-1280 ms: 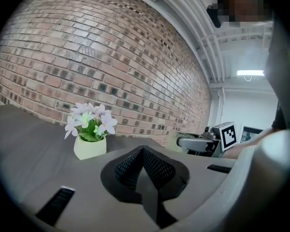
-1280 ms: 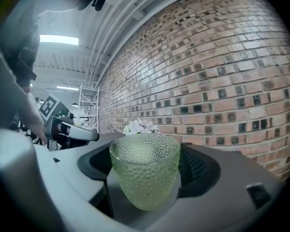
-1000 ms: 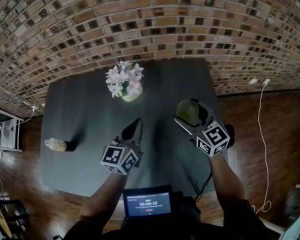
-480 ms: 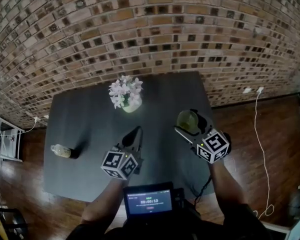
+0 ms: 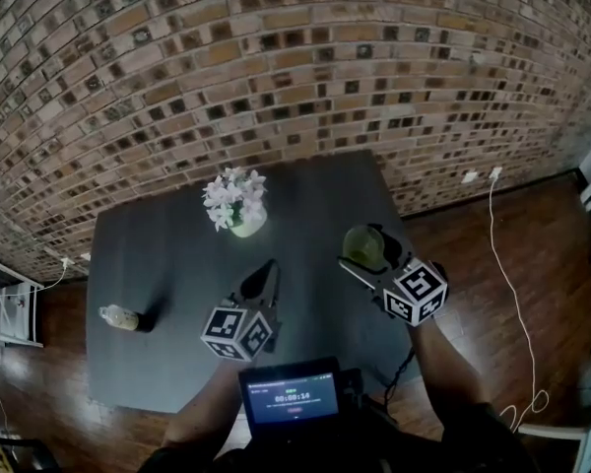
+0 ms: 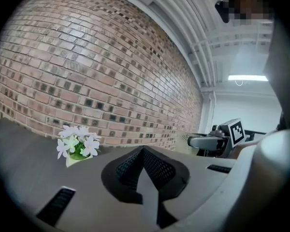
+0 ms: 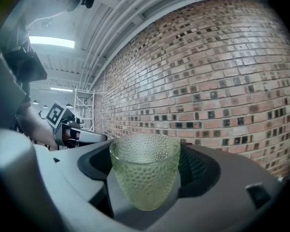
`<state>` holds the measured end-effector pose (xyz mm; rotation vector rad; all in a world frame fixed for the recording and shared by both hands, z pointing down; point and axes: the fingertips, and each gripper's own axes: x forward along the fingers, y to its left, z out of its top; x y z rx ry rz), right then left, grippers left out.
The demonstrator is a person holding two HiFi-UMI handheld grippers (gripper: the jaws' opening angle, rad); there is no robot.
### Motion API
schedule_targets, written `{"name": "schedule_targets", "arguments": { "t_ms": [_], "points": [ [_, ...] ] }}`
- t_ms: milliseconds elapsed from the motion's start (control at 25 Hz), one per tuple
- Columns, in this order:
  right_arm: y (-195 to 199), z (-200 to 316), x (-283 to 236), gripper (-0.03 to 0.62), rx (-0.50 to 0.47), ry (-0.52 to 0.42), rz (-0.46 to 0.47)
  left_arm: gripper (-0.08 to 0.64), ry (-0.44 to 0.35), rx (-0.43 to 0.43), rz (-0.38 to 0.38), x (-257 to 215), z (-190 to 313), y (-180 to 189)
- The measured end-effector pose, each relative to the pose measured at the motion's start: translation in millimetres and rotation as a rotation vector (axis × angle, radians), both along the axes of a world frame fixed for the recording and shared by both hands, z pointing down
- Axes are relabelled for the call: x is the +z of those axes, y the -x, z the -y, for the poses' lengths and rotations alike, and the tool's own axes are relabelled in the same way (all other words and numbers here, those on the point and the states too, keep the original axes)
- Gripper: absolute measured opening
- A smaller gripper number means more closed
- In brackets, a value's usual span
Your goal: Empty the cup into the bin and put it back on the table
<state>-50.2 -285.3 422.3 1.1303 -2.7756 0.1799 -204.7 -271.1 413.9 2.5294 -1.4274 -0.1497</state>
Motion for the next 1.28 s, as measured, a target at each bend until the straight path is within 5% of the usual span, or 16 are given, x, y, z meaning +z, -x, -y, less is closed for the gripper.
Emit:
{"name": "schedule_targets", "arguments": {
  "t_ms": [720,1280],
  "points": [
    [-89,-34,-32,0.396,0.241,-0.043,-0.082,0.003,-0.007,0.223,-0.104,-21,-2,-88],
    [-236,-72,-44,0.396,0.252,-0.035,-0.048,0.003,-0.061,0.159,-0.066,-47,-42,-211]
  ]
}}
